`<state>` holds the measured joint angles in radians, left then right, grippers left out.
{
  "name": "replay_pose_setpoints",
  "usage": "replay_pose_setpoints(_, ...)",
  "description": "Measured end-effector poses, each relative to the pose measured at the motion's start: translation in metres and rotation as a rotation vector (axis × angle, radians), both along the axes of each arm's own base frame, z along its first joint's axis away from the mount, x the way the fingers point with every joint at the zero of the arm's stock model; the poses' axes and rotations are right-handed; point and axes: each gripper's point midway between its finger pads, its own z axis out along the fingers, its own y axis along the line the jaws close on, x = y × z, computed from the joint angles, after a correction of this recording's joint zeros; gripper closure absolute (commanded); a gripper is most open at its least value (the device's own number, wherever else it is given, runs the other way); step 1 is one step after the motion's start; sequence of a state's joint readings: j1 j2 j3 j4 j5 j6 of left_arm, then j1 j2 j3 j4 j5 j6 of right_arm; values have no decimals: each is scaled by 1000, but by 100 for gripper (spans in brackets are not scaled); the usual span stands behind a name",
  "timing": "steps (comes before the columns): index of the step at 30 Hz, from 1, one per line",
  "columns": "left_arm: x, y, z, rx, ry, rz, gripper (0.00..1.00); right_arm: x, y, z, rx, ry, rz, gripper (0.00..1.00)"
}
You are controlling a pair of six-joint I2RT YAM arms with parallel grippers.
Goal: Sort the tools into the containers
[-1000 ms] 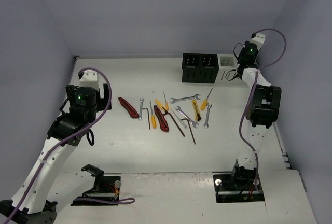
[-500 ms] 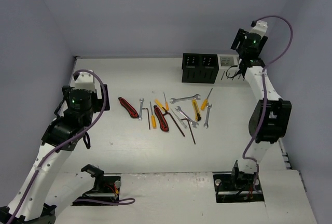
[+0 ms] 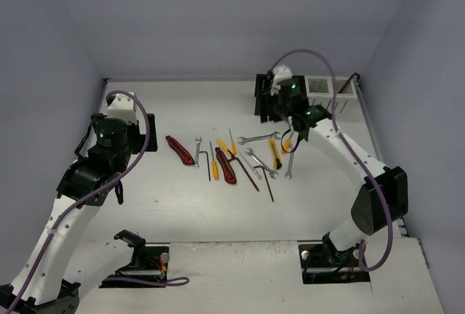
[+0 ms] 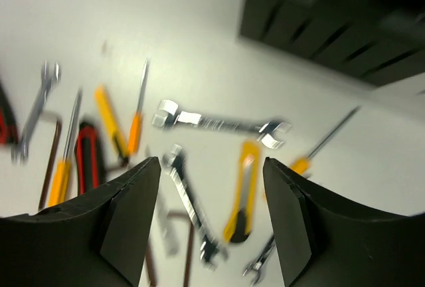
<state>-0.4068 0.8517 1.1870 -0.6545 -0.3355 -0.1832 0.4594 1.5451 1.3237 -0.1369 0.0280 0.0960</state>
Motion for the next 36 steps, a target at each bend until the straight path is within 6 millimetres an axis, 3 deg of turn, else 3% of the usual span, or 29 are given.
replay_pose_setpoints(3,0,-1,-3,2,11,-7,9,-49,31,-60,-61,189,118,46)
replay_pose_setpoints(5,0,-2,-3,0,13,-12,9,-70,45,-80,-85,268,169,49)
replay_pose_setpoints(9,-2,-4,-6,1,27,-22,9,-86,57,-107,-121,359,214,52)
replay_pose_setpoints(19,-7,-2,-21,19,76,-26,9,-87,76,-156,-199,494,243,56)
replay_pose_setpoints(30,-10,-2,-30,29,104,-29,9,-82,89,-177,-239,533,258,64)
replay_pose_setpoints(36,-10,-1,-31,39,106,-33,9,-88,88,-192,-269,573,260,68)
